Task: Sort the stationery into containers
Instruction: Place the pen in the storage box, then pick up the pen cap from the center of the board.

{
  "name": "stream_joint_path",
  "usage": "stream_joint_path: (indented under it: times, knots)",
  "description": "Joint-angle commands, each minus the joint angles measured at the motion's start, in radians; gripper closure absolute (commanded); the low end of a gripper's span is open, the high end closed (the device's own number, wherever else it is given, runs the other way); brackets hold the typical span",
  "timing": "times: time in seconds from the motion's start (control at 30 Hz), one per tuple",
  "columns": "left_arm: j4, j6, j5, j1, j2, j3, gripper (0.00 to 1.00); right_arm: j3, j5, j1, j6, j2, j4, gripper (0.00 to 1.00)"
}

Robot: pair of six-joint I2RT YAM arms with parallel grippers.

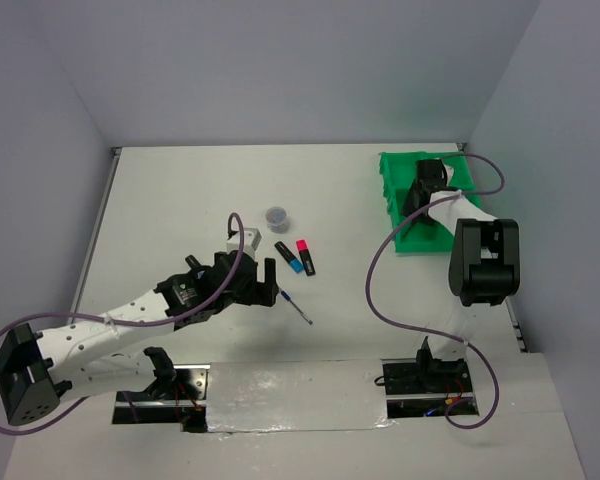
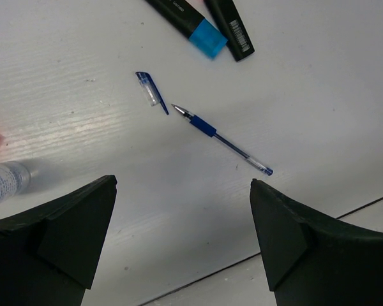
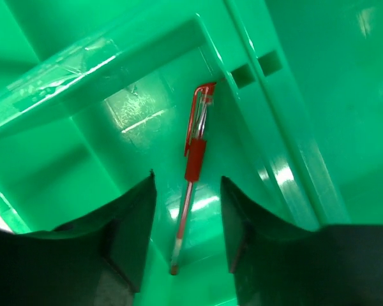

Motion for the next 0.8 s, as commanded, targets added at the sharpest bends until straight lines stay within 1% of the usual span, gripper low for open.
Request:
stream_joint_path:
  times: [0.0,0.2,0.27,0.3,0.33,0.37,0.4,0.47,0.5,0.57,0.6,0.67,0.7,0.77]
  knots:
    - [0.027,-0.02,0.005,0.005,-0.025,-0.017,0.02,0.049,-0.005,-0.005,0.002,-0.008,0.027,0.44]
    - [0.017,-0.037,-0.001,0.003,-0.044,-0.04,0.02,0.059,-0.051,-0.005,-0.001,-0.051,-0.003,0.38]
    - [-0.008,-0.06,-0.019,0.005,-0.044,-0.036,0.01,0.053,-0.083,-0.002,-0.001,-0.109,-0.019,0.36]
    - [-0.023,-0.074,-0.05,0.005,-0.042,-0.031,0.01,0.047,-0.097,-0.002,-0.004,-0.167,-0.022,0.33]
    - [-0.04,-0.11,-0.068,0.003,-0.035,-0.025,0.01,0.032,-0.104,0.001,-0.007,-0.201,-0.025,0.31]
    - [-0.071,-0.126,-0.084,0.005,-0.03,-0.014,0.01,0.026,-0.098,0.01,-0.009,-0.233,-0.034,0.31]
    - [-0.085,-0.163,-0.114,0.006,-0.022,-0.008,0.01,0.013,-0.094,0.015,-0.015,-0.305,-0.039,0.29]
    - [-0.127,-0.2,-0.139,0.014,0.008,0.013,0.01,0.004,-0.093,0.032,-0.022,-0.376,-0.057,0.26]
    - [-0.137,-0.232,-0.153,0.025,0.034,0.019,0.01,-0.008,-0.087,0.068,-0.035,-0.446,-0.06,0.26]
    - [-0.155,-0.262,-0.162,0.035,0.057,0.041,0.01,-0.022,-0.068,0.124,-0.05,-0.51,-0.082,0.25]
    - [-0.155,-0.278,-0.165,0.039,0.07,0.049,0.01,-0.048,-0.043,0.207,-0.068,-0.565,-0.086,0.25]
    - [-0.16,-0.298,-0.185,0.043,0.097,0.072,0.01,-0.074,-0.042,0.304,-0.09,-0.606,-0.109,0.24]
    - [-0.155,-0.301,-0.188,0.048,0.116,0.079,0.01,-0.112,-0.092,0.399,-0.113,-0.632,-0.111,0.24]
    - [-0.158,-0.309,-0.185,0.062,0.14,0.114,0.01,-0.148,-0.139,0.482,-0.121,-0.643,-0.14,0.24]
